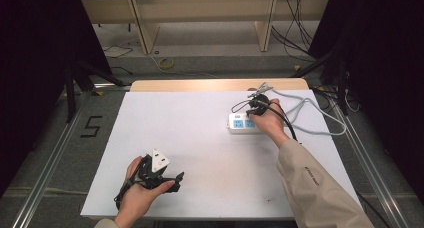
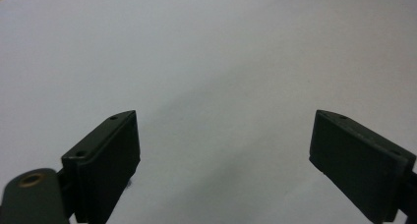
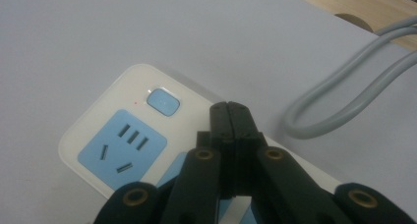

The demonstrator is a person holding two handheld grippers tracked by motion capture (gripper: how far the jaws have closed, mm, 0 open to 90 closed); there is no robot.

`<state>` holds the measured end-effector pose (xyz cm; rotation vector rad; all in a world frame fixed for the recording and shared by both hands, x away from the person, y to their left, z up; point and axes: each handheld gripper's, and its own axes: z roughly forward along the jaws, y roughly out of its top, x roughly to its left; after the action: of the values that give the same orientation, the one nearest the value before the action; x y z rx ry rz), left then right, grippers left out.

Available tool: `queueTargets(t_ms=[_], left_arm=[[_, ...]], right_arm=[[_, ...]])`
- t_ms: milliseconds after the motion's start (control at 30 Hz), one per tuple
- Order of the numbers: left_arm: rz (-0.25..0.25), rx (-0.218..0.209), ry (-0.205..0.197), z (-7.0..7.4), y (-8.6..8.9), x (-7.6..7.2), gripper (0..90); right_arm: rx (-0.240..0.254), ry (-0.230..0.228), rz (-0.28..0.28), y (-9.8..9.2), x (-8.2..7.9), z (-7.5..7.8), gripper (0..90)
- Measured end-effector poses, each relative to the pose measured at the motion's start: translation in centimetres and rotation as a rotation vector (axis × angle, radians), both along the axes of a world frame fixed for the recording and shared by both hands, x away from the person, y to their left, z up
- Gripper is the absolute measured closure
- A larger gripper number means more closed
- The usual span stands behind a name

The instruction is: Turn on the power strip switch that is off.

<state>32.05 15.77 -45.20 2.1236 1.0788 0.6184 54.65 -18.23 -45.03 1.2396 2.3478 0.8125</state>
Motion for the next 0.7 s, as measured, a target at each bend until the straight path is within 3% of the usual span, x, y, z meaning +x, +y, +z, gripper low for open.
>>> queueTargets(t_ms=[700], left_arm=[[-0.002, 0.000, 0.001, 0.03, -0.11, -0.05, 11.4]], right_arm=[[-0.007, 0.025, -0.017, 0.20, 0.19, 0.08, 90.0]])
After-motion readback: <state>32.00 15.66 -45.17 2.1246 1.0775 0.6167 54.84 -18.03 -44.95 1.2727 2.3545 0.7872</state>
